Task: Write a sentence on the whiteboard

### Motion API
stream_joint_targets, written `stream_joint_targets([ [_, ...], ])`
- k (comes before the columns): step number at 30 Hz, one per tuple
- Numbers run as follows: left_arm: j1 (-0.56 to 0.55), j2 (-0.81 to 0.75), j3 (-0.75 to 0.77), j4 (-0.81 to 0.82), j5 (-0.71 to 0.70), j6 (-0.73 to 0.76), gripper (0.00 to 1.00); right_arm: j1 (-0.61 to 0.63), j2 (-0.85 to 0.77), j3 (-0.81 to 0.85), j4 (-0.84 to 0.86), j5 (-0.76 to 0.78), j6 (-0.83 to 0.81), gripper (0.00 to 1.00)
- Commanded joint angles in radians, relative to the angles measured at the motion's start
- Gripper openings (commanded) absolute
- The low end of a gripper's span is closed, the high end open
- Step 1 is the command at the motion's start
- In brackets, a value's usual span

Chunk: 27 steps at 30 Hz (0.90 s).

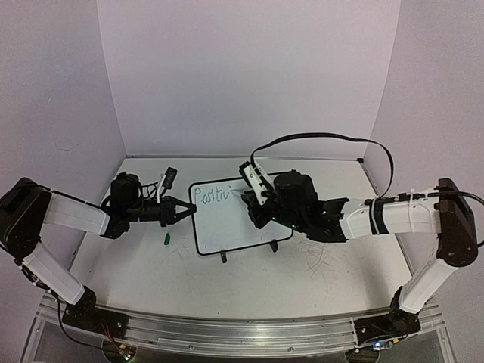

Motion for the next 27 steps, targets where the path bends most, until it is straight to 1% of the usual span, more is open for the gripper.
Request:
stream_joint_targets([
  [1, 0.001, -0.030, 0.010, 0.045, -0.008, 0.035, 0.00, 0.002, 0.009, 0.017, -0.014, 0.008, 0.021, 0.00],
  [27, 0.002, -0.030, 0.011, 0.045, -0.006, 0.035, 0.00, 0.009, 0.002, -0.017, -0.033, -0.016, 0.051, 0.00],
])
